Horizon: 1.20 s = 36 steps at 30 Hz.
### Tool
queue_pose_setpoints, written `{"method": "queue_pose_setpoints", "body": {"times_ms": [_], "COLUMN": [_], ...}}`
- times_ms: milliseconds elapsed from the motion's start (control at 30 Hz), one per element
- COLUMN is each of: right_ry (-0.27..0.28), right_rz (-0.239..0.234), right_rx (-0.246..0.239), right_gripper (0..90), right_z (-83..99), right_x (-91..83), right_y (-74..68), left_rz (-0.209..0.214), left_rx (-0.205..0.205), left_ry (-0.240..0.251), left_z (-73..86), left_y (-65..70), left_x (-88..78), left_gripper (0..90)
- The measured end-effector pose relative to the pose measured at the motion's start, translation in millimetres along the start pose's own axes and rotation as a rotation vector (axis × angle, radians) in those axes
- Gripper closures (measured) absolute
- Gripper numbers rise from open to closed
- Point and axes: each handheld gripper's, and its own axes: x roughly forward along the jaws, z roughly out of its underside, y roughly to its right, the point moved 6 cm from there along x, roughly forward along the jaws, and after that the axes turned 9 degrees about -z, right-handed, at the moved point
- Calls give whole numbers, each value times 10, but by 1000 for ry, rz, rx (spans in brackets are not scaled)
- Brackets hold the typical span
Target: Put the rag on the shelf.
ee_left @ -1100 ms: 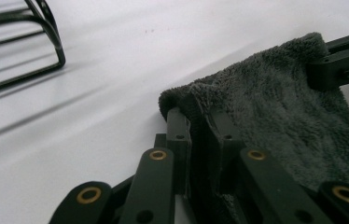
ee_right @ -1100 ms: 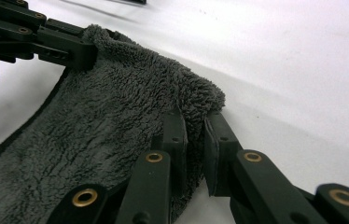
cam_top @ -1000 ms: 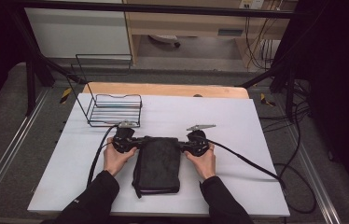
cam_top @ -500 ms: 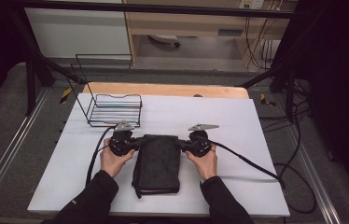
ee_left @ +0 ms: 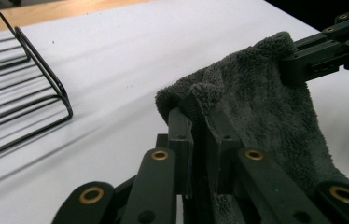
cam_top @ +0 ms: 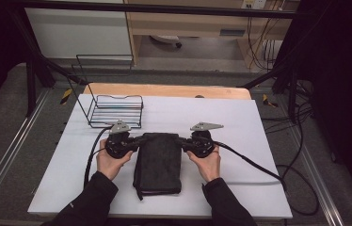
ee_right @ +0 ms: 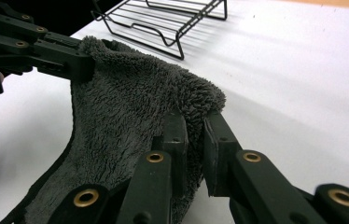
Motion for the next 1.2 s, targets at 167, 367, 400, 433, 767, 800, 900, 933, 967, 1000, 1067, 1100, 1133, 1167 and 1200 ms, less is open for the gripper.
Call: {"method": "queue_pose_setpoints", "body": {"times_ms": [167, 367, 400, 433, 767, 800, 900, 933, 967, 1000, 1067, 1100, 1133, 1167, 1200], "right_ry": [20, 52, 55, 61, 88, 91, 103, 106, 112, 115, 122, 126, 127, 129, 134], "right_rz": [5, 6, 5, 4, 11, 13, 16, 16, 17, 17, 19, 21, 26, 29, 29], "right_rx": [-25, -49, -52, -56, -110, -114, -129, -134, -137, -141, -152, -157, -168, -173, -177], "right_gripper": [819, 822, 823, 824, 830, 831, 832, 832, 832, 832, 832, 832, 832, 833, 832], "right_z": [-54, -125, -134, -144, -240, -251, -284, -293, -304, -314, -331, -341, -351, -360, -370], "right_x": [-40, -107, -120, -130, -214, -223, -254, -265, -273, -282, -297, -303, -311, -318, -325], "right_y": [-48, -104, -113, -120, -218, -231, -260, -268, -277, -287, -307, -319, -328, -339, -347], "left_rz": [-7, -11, -12, -12, -28, -28, -29, -32, -32, -32, -34, -34, -36, -37, -37], "left_rx": [23, 27, 25, 24, 47, 49, 54, 56, 57, 59, 62, 63, 64, 63, 63], "left_ry": [27, 55, 63, 68, 115, 120, 135, 141, 147, 154, 164, 169, 173, 178, 183], "left_z": [-66, -127, -135, -142, -216, -225, -254, -265, -274, -285, -299, -306, -312, -320, -328], "left_y": [42, 70, 70, 74, 125, 132, 148, 151, 156, 160, 169, 174, 177, 179, 181], "left_x": [-85, -170, -182, -192, -297, -310, -352, -366, -380, -393, -419, -429, -440, -450, -462], "left_gripper": [821, 825, 827, 828, 834, 835, 835, 835, 835, 835, 835, 836, 835, 836, 836]}}
